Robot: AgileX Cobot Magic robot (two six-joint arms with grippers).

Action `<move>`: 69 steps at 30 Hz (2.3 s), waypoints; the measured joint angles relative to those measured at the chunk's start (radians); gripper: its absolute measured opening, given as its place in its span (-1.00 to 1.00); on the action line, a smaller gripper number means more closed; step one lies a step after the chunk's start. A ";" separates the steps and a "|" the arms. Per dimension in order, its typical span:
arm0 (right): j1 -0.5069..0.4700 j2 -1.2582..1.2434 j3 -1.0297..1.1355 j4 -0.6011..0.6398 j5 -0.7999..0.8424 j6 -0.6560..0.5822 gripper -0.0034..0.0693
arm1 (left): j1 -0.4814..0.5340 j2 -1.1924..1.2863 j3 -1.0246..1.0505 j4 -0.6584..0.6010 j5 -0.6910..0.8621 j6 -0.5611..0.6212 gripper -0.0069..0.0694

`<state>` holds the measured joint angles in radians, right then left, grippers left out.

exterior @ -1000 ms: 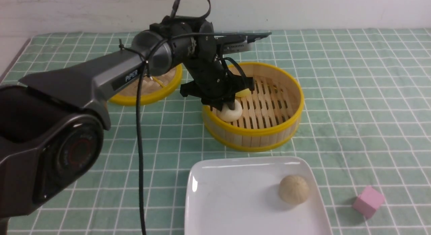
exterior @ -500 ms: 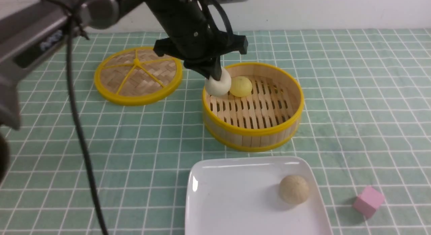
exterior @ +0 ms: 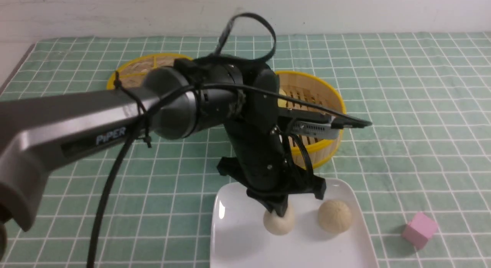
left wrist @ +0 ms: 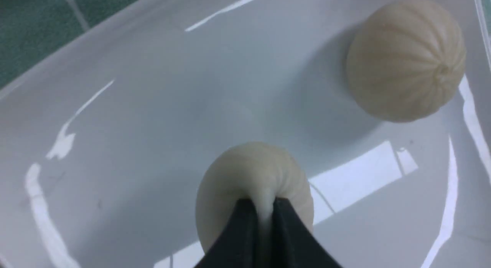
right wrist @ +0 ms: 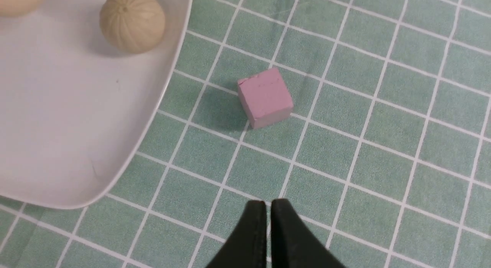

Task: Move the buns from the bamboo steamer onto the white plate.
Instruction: 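Carry the bun from the bamboo steamer to the plate with the left gripper, then reach into the bamboo steamer and grasp a bun with the left gripper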

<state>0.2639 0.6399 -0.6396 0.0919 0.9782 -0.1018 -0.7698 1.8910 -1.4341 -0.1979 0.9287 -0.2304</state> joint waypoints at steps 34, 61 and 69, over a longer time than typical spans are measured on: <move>0.000 0.000 0.000 0.000 -0.020 0.000 -0.72 | 0.208 0.192 -0.498 0.030 -0.014 -0.111 -0.81; 0.000 0.000 0.000 0.000 -0.064 0.001 -0.63 | 0.217 0.455 -0.619 0.152 -0.292 -0.082 0.23; 0.000 0.000 0.000 0.000 -0.067 0.001 -0.62 | 0.217 0.443 -0.621 0.143 -0.226 -0.078 -0.66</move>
<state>0.2639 0.6399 -0.6396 0.0920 0.9107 -0.1011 -0.5531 2.3336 -2.0551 -0.0553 0.7025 -0.3084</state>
